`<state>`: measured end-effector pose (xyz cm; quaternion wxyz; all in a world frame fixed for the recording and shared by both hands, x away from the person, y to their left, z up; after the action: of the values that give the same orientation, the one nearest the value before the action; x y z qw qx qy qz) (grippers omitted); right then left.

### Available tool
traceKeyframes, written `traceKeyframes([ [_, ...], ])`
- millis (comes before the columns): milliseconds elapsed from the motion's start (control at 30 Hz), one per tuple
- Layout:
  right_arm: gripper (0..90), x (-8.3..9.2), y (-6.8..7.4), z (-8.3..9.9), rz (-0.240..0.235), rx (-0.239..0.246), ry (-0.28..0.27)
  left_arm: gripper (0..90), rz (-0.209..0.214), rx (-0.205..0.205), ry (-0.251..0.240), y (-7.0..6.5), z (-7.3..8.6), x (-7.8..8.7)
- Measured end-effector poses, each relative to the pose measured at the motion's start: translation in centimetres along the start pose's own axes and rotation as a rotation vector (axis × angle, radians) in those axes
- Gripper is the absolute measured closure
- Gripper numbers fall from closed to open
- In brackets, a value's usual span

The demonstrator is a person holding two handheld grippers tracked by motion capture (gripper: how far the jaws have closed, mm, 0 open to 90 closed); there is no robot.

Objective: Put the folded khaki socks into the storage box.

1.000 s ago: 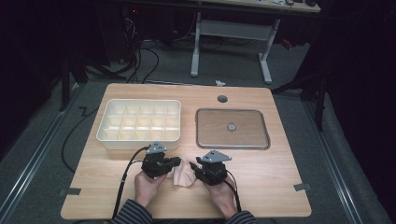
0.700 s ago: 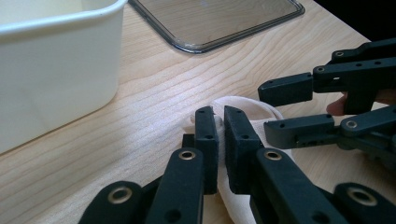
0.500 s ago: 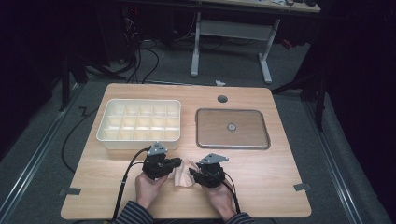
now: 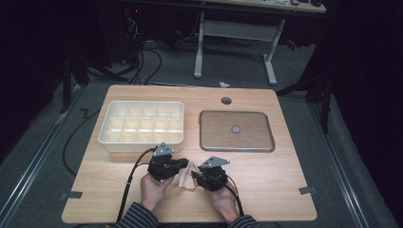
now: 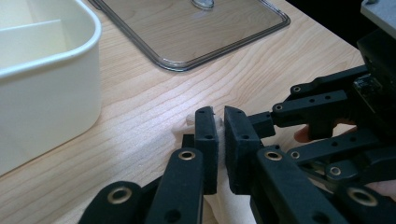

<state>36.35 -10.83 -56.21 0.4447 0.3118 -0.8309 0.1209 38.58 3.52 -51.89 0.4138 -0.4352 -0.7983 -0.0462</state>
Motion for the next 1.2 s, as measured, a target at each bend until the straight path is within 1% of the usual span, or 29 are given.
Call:
traceKeyframes([
  [167,68.6,-0.1,0.2,-0.3,0.014,0.026,0.006,84.8,0.005,-0.015,0.007,-0.2,-0.7,-0.2],
  [367,68.6,-0.2,0.3,-0.4,0.017,0.054,0.011,84.7,0.032,0.001,0.006,-0.1,-0.9,-0.8],
  [533,68.7,-0.4,0.3,-0.5,0.009,0.065,0.007,84.7,0.042,0.0,0.016,0.0,-1.3,-1.3],
  [567,68.7,-0.4,0.4,-0.5,0.007,0.063,0.01,84.7,0.041,-0.006,0.023,-0.1,-1.5,-1.6],
  [600,68.7,-0.5,0.3,-0.6,0.003,0.073,0.003,84.7,0.043,-0.013,0.031,-0.2,-1.7,-1.9],
  [700,68.7,-0.5,0.2,-0.6,0.0,0.072,0.003,84.7,0.044,-0.017,0.038,-0.2,-1.9,-2.3],
  [733,68.7,-0.5,0.2,-0.6,-0.011,0.068,-0.003,84.7,0.046,-0.014,0.042,-0.1,-1.9,-2.6],
  [833,68.6,-0.5,0.1,-0.6,-0.013,0.065,-0.003,84.7,0.042,-0.009,0.049,0.0,-1.8,-3.1],
  [867,66.5,-0.4,0.0,-0.6,-0.017,0.058,-0.006,84.7,0.044,-0.007,0.051,0.1,-1.8,-3.2],
  [900,66.5,-0.4,0.0,-0.6,-0.017,0.058,-0.006,84.7,0.039,-0.009,0.052,0.0,-1.8,-3.4],
  [933,62.0,-0.2,-0.2,-0.4,-0.015,0.048,-0.003,84.7,0.037,-0.012,0.056,0.0,-1.7,-3.5],
  [967,62.0,-0.2,-0.2,-0.4,-0.015,0.048,-0.003,84.7,0.034,-0.014,0.057,0.0,-1.7,-3.6],
  [1000,60.0,0.2,-0.3,-0.1,-0.015,0.041,0.003,84.7,0.031,-0.017,0.062,0.0,-1.7,-3.7],
  [1033,60.0,0.2,-0.3,-0.1,-0.015,0.041,0.003,84.7,0.026,-0.02,0.067,0.0,-1.6,-3.9],
  [1067,60.0,0.6,-0.5,0.1,-0.009,0.043,0.001,84.7,0.021,-0.019,0.071,0.0,-1.6,-4.0],
  [1100,60.1,1.1,-0.6,0.3,0.0,0.045,-0.009,84.7,0.017,-0.021,0.074,0.1,-1.6,-4.1],
  [1167,60.6,2.2,-0.5,0.7,0.001,0.051,-0.029,84.7,0.008,-0.024,0.077,0.1,-1.6,-4.2],
  [1200,60.8,3.3,-0.2,1.0,-0.01,0.063,-0.057,84.7,0.003,-0.028,0.078,0.0,-1.6,-4.3],
])
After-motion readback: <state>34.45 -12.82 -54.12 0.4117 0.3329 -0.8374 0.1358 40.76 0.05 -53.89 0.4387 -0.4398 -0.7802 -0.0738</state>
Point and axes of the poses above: each handheld gripper's, and its own axes: x roughly backward along the jaws, z roughly out of its underside, y roughly to its left, the point moved 5 cm from there along -x, roughly forward along the jaws, and after that the axes turned 12 degrees about y, right-handed, at the moved point
